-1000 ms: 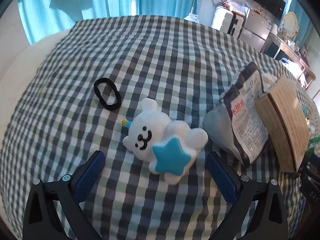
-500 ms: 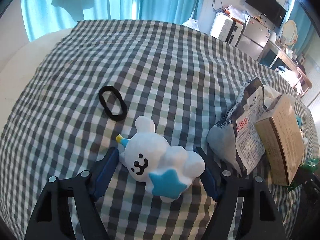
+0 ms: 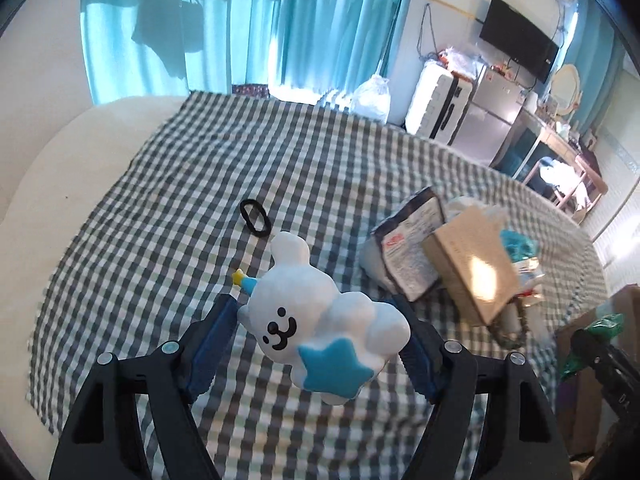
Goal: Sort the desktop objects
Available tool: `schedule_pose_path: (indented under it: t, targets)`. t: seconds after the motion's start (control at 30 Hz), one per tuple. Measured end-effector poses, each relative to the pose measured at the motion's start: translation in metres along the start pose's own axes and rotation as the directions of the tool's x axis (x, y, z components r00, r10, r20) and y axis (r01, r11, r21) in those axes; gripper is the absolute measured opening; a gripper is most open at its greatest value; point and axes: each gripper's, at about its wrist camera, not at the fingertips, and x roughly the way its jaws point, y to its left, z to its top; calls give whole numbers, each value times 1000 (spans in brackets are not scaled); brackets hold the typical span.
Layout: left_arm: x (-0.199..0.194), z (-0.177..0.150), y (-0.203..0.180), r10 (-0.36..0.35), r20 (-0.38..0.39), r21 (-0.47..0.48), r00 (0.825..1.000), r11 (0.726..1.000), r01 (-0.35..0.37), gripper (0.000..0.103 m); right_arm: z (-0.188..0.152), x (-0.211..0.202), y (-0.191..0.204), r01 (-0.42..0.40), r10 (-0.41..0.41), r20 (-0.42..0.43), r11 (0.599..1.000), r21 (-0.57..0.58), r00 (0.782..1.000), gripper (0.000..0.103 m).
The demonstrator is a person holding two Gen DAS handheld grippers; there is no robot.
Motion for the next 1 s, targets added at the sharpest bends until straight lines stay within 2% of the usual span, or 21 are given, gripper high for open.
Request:
schedule_pose_path:
  t: [0.23, 0.43, 0.7, 0.77, 0.83, 0.87, 0.9, 1.0]
  targets:
    - [-68, 2, -15, -27, 65, 22, 997, 999, 26, 78, -3, -58, 23, -75, 75, 57, 997, -3, 996, 38]
    - [-127, 1, -23, -50, 102, 13, 993, 999, 49, 78, 1, -117, 28, -119, 116, 160, 993, 10, 980, 38]
    - [-188, 1, -55, -96, 192, 96, 977, 992, 79, 78, 0, -169, 26, -125, 124, 232, 992, -10, 965, 38]
    - [-191, 2, -65, -110, 174, 131, 979, 987, 88, 78, -3, -177, 20, -124, 120, 237, 992, 0, 964, 38]
    - [-188, -4, -72, -111, 151, 144, 982, 985, 89, 83, -9, -183, 14, -126, 119, 247, 992, 13, 962, 38]
    - [-184, -9, -74, -106, 136, 145, 985, 986, 86, 96, -11, -184, 10, -129, 120, 246, 991, 21, 962, 38]
    - [-179, -15, -75, -100, 119, 144, 988, 986, 83, 103, -15, -183, 6, -130, 119, 241, 991, 29, 963, 38]
    - [-149, -39, -76, -84, 34, 147, 996, 986, 78, 103, -22, -173, 2, -131, 118, 218, 990, 47, 969, 38]
